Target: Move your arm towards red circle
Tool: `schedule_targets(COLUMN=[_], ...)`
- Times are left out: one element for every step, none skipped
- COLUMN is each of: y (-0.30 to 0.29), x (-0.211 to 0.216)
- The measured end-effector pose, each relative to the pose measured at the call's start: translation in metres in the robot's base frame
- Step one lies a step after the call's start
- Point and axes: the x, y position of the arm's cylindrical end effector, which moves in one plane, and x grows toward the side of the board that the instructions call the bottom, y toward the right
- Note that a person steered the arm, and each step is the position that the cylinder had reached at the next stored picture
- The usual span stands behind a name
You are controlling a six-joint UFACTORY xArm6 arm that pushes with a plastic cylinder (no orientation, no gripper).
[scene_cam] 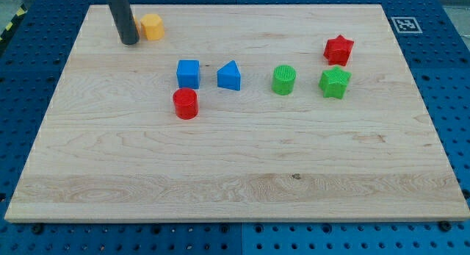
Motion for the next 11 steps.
schedule_targets(y=[0.000,0.000,0.003,0.033,0.118,0.198,0.208,0.197,0.181,0.163,0.137], x=[0.033,0.088,0.137,0.187,0.212,0.188,0.185,0.168,0.166,0.166,0.163])
